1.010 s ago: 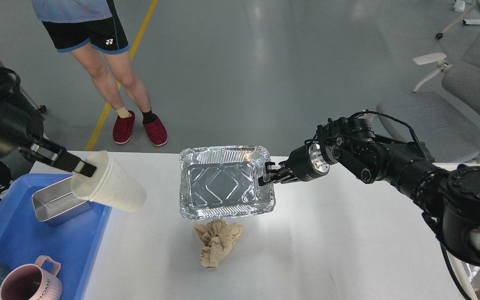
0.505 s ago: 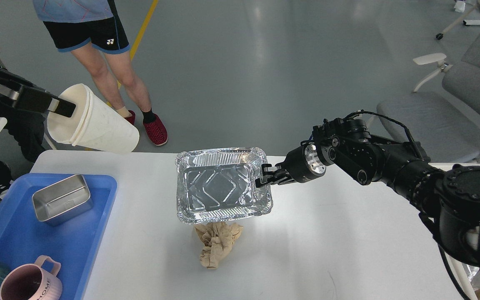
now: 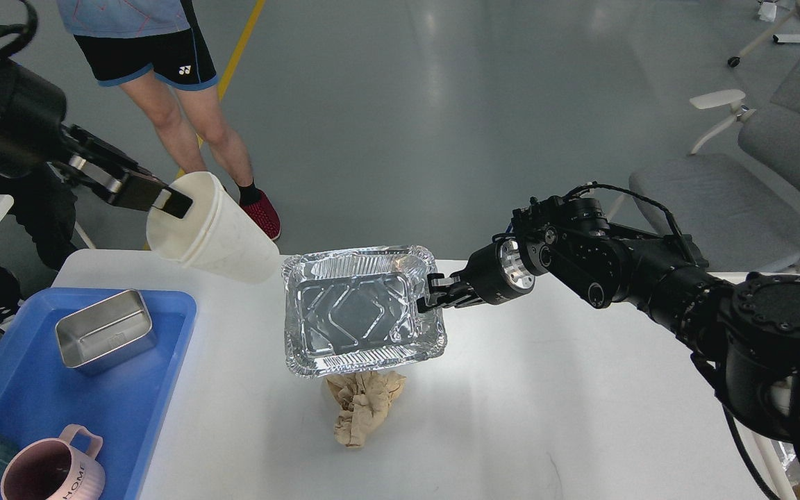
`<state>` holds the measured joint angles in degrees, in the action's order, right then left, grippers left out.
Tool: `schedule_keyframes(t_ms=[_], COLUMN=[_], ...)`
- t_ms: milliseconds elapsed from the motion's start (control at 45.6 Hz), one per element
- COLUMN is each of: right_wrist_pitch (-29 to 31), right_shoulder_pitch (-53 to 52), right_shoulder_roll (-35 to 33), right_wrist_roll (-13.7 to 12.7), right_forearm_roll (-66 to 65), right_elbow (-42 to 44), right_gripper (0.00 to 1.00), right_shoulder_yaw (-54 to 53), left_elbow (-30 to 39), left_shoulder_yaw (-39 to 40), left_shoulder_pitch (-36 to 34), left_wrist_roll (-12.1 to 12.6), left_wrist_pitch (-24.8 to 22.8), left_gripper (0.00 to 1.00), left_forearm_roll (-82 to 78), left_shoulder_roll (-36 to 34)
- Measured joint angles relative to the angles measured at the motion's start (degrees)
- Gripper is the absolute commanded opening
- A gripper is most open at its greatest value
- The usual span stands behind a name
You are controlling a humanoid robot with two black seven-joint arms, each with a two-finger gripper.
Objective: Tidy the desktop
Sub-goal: 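Lift the paper cup with the left gripper over the foil tray, then drop the paper cup into the foil tray and raise the left gripper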
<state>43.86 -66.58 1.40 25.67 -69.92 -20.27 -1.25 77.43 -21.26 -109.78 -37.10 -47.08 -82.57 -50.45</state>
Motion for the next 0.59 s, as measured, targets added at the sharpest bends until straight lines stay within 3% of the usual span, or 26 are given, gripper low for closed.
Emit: schedule_keyframes(t_ms=[285,593], right_wrist_pitch=[-0.05,-0.05], right_shoulder_pitch=[-0.71,-1.14], right_shoulder_roll=[0.44,0.61], right_wrist_roll=[-0.02,-0.1], right_forearm_roll=[0.05,0.05], right_elbow=[-0.08,0.1], right_gripper=[0.0,0.0], right_shoulder_yaw=[-0.08,-0.07], left_elbow=[-19.26,-26.74], left_shoulder_yaw=[1.65,1.1], left_shoulder_pitch=[9.95,14.83], left_wrist_roll=[0.71,0.66], left_wrist_pitch=[9.08,11.07], left_gripper=[0.01,0.01], left_forearm_roll=[2.1,2.23], left_shoulder_roll=[20.75,32.71])
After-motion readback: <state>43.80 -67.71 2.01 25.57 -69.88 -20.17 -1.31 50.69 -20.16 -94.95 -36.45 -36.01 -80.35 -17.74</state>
